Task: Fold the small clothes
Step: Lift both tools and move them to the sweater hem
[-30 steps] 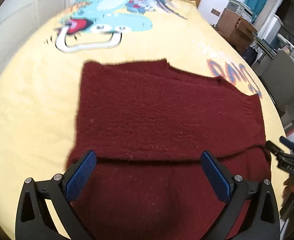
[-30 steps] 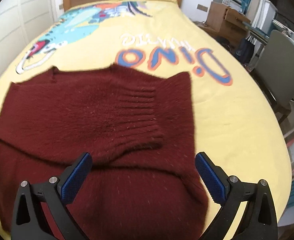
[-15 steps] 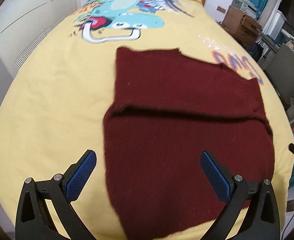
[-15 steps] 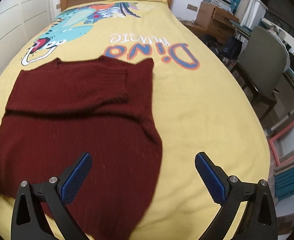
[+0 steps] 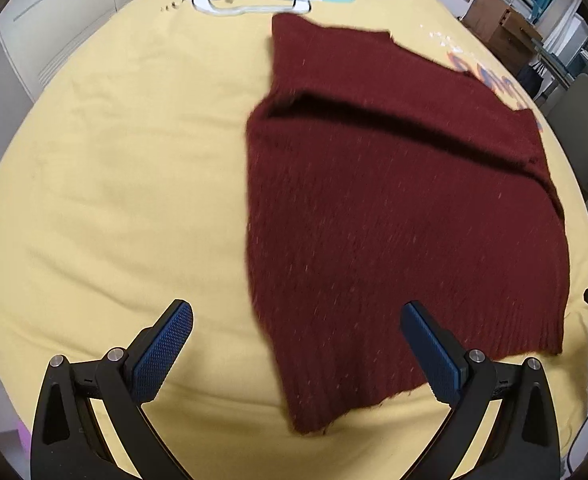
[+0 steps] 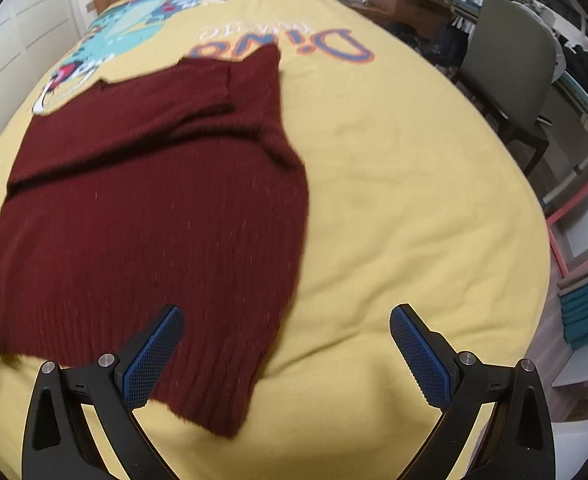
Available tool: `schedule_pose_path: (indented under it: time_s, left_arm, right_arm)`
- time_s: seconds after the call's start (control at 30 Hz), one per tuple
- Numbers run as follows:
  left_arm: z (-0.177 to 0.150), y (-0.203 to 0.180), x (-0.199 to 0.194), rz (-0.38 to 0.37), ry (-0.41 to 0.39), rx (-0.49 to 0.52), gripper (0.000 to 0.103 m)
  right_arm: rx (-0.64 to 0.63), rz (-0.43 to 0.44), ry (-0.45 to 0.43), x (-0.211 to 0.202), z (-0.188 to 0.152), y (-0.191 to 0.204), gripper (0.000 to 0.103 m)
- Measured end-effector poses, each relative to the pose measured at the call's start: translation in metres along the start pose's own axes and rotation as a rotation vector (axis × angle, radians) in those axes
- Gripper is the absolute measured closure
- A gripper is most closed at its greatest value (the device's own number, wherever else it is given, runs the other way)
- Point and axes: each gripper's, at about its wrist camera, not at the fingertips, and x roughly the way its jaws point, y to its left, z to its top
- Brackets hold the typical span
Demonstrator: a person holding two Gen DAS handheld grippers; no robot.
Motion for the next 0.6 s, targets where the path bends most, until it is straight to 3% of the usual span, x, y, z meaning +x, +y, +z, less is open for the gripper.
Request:
schedule_pose_path:
  time_s: [0.33,0.6]
  left_arm:
    - [-0.019,-0.003,0.028,-0.001,0.110,0.019,0.001]
    - [-0.031,-0.008,0.038,-0.018,0.178,0.033,0.001]
  right_arm:
    - [0.000,0.106,0.195,0.049,-0.023,0.018,0.000]
    - [0.019,0.163,0.253,0.059,-0.027,0.027,0.003]
